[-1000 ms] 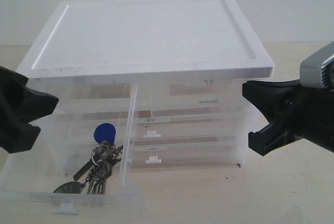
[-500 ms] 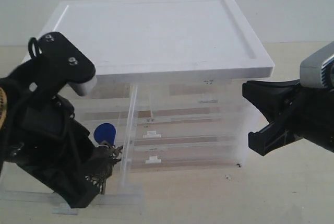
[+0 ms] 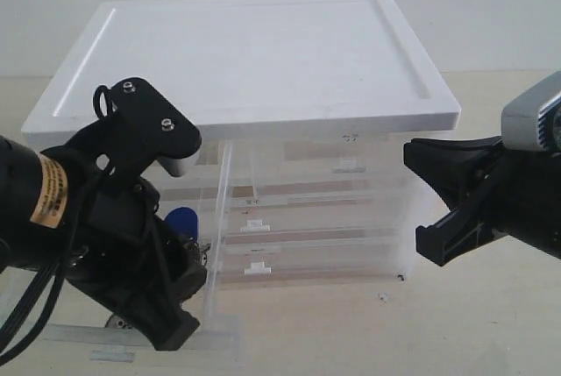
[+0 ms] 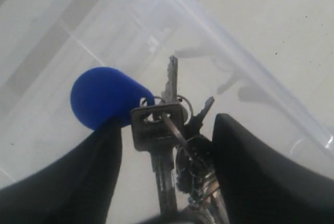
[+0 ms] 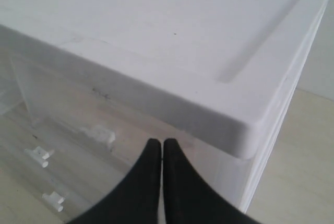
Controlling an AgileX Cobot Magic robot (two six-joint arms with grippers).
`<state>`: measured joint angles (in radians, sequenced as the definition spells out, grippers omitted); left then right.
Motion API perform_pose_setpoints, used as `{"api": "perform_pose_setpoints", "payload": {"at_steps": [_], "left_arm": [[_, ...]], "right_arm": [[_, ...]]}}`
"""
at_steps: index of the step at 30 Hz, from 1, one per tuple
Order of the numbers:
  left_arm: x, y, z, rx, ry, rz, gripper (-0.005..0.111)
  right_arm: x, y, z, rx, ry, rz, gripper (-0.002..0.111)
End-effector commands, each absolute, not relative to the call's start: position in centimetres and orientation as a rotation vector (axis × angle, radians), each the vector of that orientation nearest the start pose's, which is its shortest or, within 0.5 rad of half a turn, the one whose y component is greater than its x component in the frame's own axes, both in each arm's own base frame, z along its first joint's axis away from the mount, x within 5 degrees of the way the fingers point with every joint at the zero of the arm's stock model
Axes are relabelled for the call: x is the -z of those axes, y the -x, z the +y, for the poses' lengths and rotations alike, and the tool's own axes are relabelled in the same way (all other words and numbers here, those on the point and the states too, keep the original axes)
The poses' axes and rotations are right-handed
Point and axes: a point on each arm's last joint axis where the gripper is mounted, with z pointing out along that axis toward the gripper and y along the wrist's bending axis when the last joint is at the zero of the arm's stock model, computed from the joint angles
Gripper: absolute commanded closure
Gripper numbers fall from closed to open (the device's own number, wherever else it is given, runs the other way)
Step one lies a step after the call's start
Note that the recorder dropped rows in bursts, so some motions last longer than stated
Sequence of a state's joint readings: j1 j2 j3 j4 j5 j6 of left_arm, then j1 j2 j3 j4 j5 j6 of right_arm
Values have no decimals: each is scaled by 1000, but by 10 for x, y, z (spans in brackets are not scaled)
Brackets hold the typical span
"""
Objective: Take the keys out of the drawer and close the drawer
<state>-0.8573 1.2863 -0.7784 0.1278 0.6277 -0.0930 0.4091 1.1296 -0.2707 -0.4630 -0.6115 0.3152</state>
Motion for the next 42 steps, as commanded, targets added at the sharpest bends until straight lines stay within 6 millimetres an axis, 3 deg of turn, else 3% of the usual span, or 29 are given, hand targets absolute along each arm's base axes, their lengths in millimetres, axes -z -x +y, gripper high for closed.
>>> {"api": "perform_pose_setpoints", "payload": {"at_steps": [1, 4, 5, 9, 14, 19, 24, 26, 29, 35, 42], "left_arm": [[-238, -165, -179, 167, -1106, 2418, 72], [-241, -165, -177, 135, -1121, 2425, 98], [-244, -165, -176, 119, -1130, 2420, 102], [-258, -166, -174, 98, -1127, 2390, 102], [-300, -170, -174, 104, -1082, 2291, 102], [-322, -170, -174, 125, -1064, 2235, 102], [-377, -141, -172, 293, -1053, 2018, 102], [-388, -136, -175, 353, -1046, 1927, 102], [-388, -141, -189, 377, -1069, 1832, 102], [-347, -169, -227, 264, -1184, 1873, 102], [-325, -185, -239, 167, -1186, 1916, 102]], "right_arm": [[-219, -171, 100, -472, 615, 1684, 108], [-219, -171, 100, -472, 615, 1684, 108], [-219, -171, 100, -472, 615, 1684, 108], [-219, -171, 100, -472, 615, 1684, 108], [-219, -171, 100, -475, 620, 1686, 108], [-219, -171, 100, -477, 619, 1686, 108], [-219, -171, 100, -477, 619, 1686, 108], [-219, -171, 100, -477, 619, 1686, 108], [-219, -171, 100, -477, 619, 1686, 108], [-218, -171, 100, -469, 620, 1701, 108], [-218, -171, 100, -467, 622, 1702, 108]]}}
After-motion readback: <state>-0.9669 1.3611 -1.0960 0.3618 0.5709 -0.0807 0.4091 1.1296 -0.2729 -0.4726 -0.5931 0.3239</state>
